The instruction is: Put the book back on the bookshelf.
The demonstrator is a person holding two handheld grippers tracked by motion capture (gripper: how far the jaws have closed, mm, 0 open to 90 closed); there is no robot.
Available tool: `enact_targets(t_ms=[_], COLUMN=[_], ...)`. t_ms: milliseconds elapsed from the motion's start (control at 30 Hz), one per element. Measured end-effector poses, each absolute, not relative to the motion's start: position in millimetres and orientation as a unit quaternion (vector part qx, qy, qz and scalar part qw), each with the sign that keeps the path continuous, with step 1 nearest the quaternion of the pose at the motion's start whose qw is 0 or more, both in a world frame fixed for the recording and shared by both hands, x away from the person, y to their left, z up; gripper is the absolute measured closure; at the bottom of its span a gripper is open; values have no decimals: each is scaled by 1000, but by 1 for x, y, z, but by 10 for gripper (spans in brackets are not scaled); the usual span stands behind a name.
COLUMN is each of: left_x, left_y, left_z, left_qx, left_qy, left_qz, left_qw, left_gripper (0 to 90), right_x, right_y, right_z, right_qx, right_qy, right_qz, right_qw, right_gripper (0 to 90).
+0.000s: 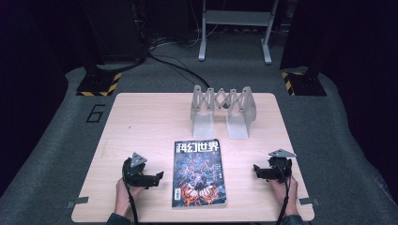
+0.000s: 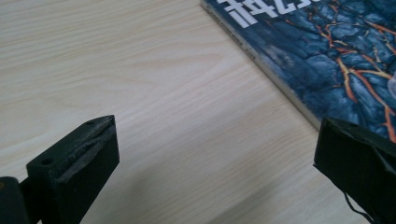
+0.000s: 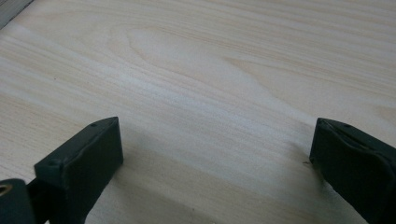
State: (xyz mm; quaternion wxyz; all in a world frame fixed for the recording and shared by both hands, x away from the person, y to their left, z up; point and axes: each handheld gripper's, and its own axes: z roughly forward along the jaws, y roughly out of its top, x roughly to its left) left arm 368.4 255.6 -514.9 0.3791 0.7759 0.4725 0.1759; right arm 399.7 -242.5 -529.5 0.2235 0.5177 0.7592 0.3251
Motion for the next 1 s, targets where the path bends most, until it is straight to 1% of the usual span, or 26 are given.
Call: enact_targets(t_ms=[133,367,567,733,1000], left_x=[373,377,375,375,372], left_y=[236,209,191,187,177], left_z=[-516,-520,-524,-527,-529], left_qx=[791,814,824,827,824], left_qy=[455,416,401,397,395], left_qz=[159,153,148,139,144], left_qw=[377,375,371,373,379], left_gripper=[3,13,20,25,34], right_x=[400,400,400,400,398], right_y=[-242,-242,-242,-242,-241], right_z=[-529,-529,-529,-529,-529], right_qx=[520,521,521,520,523], right_qy=[758,757,757,758,756], right_qz=[326,325,325,325,324], right_qw=[222,222,222,224,223], right_gripper=[19,19,19,19,27])
